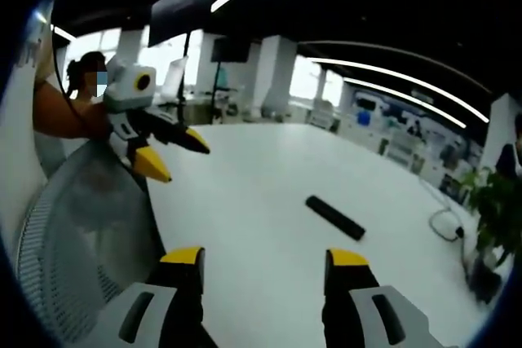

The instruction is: Press the specified remote control buttons in sequence, fully releasing each button before pressing the next.

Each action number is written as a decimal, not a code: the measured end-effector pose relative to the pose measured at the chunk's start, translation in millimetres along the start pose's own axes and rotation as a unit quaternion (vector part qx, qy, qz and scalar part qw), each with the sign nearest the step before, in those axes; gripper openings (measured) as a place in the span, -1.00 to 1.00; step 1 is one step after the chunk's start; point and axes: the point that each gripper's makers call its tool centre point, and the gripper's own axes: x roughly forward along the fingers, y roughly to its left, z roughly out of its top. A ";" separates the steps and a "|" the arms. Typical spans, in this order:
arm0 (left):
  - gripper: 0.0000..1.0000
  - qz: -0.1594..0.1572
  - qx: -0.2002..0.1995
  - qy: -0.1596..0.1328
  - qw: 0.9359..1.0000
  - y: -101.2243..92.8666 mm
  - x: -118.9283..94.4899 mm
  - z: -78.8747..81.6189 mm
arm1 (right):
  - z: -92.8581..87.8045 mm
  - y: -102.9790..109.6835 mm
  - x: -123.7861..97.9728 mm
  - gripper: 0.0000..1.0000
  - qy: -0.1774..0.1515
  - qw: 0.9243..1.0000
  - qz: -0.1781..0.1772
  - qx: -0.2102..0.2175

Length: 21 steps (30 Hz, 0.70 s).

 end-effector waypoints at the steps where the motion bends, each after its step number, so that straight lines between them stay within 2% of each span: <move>1: 0.13 0.000 0.000 0.000 1.000 0.1 0.0 0.0 | -0.1 0.1 0.0 0.15 0.000 1.000 0.000 -0.001; 21: 0.13 0.002 0.005 0.011 1.000 -1.5 2.4 -3.5 | -0.1 -0.7 -1.7 0.14 -0.004 1.000 0.000 0.001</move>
